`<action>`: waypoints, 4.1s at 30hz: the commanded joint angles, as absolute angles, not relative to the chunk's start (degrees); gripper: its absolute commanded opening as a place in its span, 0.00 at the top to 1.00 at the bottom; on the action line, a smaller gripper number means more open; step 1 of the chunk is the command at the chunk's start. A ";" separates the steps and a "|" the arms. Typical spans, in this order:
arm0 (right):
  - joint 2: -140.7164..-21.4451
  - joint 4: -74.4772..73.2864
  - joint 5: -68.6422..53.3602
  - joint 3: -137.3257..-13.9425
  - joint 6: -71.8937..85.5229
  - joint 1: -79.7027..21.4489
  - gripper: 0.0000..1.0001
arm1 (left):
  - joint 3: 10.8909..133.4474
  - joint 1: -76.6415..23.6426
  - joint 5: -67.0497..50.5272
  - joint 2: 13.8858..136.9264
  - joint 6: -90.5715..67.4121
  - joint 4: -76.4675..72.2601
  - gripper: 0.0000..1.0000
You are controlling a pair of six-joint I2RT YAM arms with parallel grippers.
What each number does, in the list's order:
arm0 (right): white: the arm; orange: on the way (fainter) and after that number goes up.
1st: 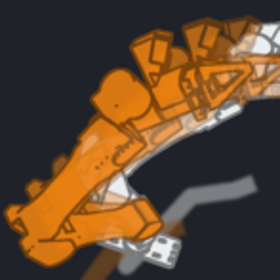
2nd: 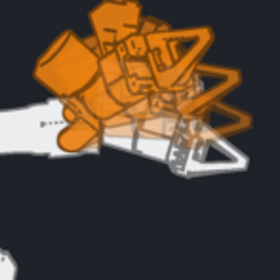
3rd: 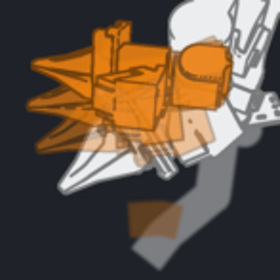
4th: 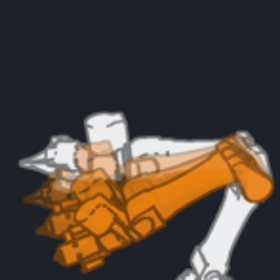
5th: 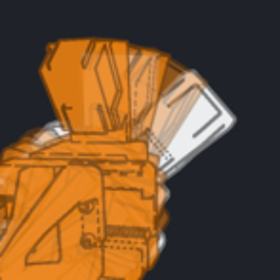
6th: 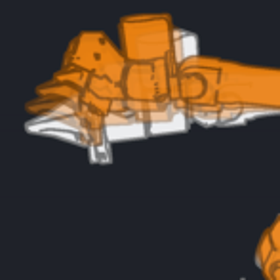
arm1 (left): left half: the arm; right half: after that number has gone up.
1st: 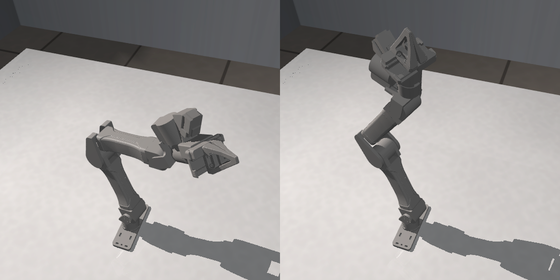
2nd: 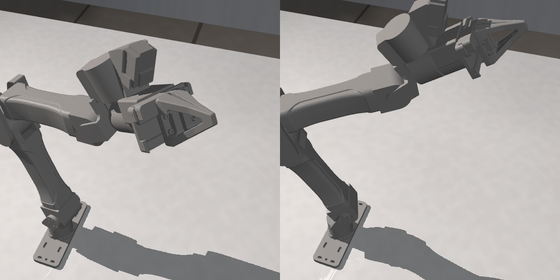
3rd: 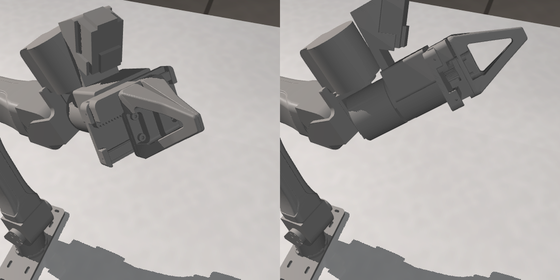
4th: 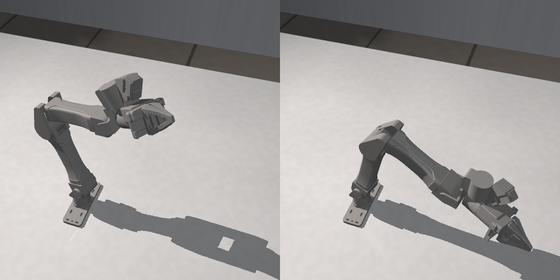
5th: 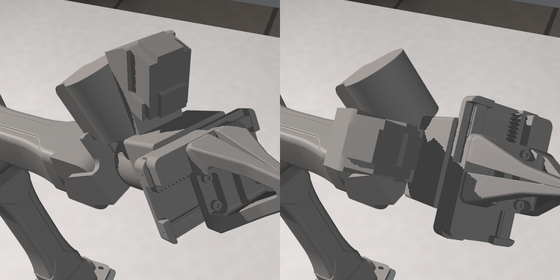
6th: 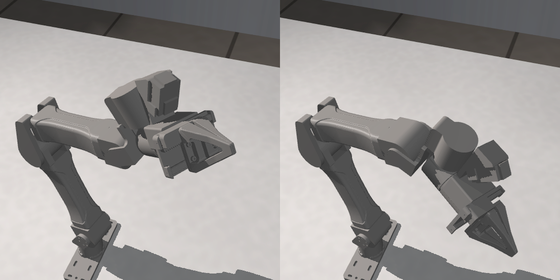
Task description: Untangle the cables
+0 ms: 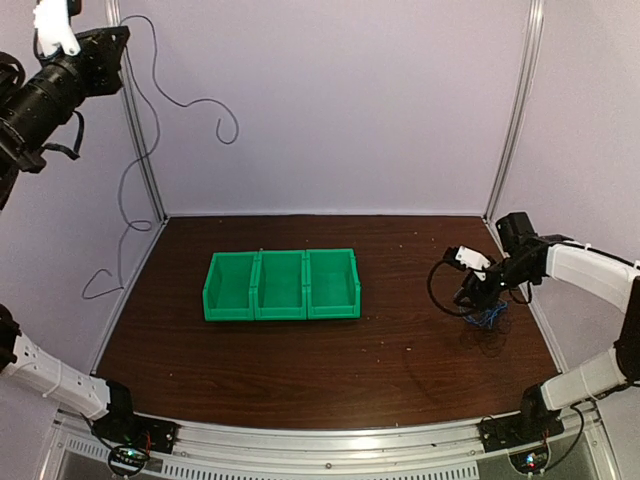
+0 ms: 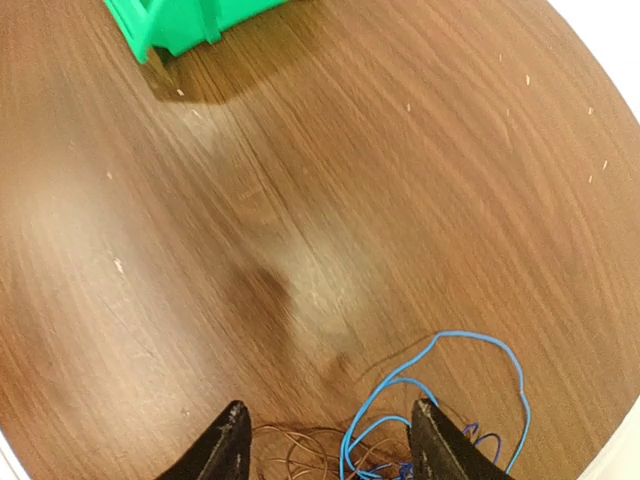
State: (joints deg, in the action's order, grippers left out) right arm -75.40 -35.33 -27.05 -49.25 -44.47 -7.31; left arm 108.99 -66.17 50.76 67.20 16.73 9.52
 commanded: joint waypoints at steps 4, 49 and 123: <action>-69.13 -40.65 -36.99 -52.18 -39.69 -11.83 0.43 | 109.82 -66.43 62.21 71.12 22.82 12.40 1.00; -63.69 -24.74 -35.47 -37.62 -34.45 -12.04 0.40 | 136.00 -34.01 25.85 91.46 5.96 19.26 1.00; -81.97 -36.16 -40.89 -67.44 -35.05 -30.81 0.43 | 73.78 -33.43 29.10 67.27 2.36 5.50 1.00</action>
State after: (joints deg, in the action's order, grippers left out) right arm -89.23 -35.81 -44.36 -70.94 -33.50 -31.05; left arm 79.57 -34.06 27.03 69.82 4.75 3.62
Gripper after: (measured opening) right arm 0.566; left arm 0.008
